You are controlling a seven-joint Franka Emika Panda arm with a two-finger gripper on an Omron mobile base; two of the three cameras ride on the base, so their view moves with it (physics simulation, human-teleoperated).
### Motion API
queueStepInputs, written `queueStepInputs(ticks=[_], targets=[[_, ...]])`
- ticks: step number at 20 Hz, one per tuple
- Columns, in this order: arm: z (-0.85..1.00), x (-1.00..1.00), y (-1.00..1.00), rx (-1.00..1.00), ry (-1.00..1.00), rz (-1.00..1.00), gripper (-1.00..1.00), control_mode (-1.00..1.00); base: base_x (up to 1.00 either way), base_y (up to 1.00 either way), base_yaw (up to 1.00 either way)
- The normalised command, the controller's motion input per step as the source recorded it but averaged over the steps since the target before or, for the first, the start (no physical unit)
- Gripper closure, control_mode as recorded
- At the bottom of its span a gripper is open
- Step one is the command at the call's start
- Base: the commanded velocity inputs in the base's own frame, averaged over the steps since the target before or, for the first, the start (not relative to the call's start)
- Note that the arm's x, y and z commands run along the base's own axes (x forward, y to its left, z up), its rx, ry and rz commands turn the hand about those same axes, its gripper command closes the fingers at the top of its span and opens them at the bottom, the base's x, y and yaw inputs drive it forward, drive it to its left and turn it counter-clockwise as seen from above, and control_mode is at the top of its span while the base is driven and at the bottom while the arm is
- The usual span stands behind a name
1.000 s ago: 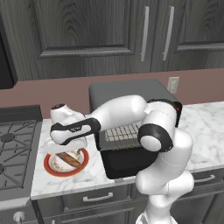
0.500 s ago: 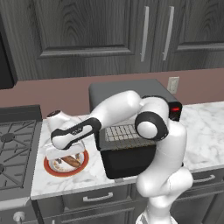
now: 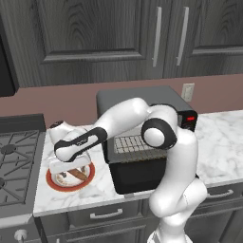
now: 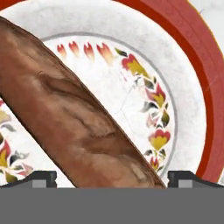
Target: Pull the toaster oven rack outwards. Pick up the baguette from the plate and place it on the toaster oven rack. Close the toaster oven door fully and set the temperature to the lowest setting.
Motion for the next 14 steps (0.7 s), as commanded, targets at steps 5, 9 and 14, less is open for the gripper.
queueStepInputs(ticks=[5,9,14], targets=[[-0.18,0.0,0.0,0.0,0.0,0.0,-1.0,-1.0,0.0,0.0,0.0],[-0.02,0.0,0.02,0.0,-0.03,0.0,1.0,-1.0,0.0,0.0,0.0],[0.26,-0.07,0.04,0.0,-0.12,0.0,1.0,-1.0,0.0,0.0,0.0]])
